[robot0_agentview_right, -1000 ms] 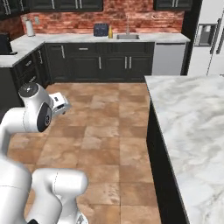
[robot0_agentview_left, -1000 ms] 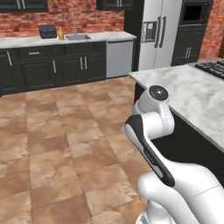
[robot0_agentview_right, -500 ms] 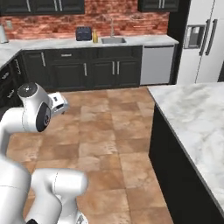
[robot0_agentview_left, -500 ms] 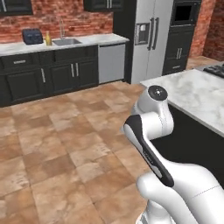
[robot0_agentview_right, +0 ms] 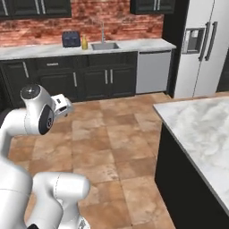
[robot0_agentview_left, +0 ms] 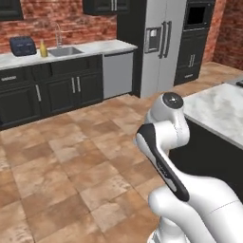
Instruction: Place the pitcher and cup on the dining counter for serving.
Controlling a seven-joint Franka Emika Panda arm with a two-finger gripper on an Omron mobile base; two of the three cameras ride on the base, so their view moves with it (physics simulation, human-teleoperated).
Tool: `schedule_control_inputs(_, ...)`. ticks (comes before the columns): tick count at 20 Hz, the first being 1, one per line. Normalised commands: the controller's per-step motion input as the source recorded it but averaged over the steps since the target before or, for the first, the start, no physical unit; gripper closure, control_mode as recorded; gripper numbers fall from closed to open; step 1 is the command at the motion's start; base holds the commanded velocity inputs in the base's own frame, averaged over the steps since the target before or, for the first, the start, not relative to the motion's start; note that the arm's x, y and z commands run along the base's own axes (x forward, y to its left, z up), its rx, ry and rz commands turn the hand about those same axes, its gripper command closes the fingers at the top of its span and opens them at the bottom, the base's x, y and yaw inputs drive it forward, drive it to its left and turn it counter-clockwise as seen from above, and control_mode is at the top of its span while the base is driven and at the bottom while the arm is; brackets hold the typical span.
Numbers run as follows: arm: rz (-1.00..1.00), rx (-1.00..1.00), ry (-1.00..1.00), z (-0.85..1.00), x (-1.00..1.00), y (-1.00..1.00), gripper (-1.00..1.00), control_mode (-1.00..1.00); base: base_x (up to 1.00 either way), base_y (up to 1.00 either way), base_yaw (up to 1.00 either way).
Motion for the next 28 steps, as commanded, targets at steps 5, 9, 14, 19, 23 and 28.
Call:
schedule_control_inputs(5,0.00,0.00,0.00,0.00,0.00,0.00,-1.00,1.00,1.00,0.07,0.00)
schedule_control_inputs(9,0.00,0.00,0.00,0.00,0.00,0.00,-1.00,1.00,1.00,0.00,0.00)
schedule_control_inputs(14,0.00,0.00,0.00,0.00,0.00,0.00,-1.00,1.00,1.00,0.00,0.00)
schedule_control_inputs(19,0.00,0.00,0.00,0.00,0.00,0.00,-1.00,1.00,1.00,0.00,0.01)
schedule_control_inputs(23,0.00,0.00,0.00,0.00,0.00,0.00,-1.00,1.00,1.00,0.00,0.02)
schedule_control_inputs(28,0.00,0.00,0.00,0.00,0.00,0.00,-1.00,1.00,1.00,0.01,0.02)
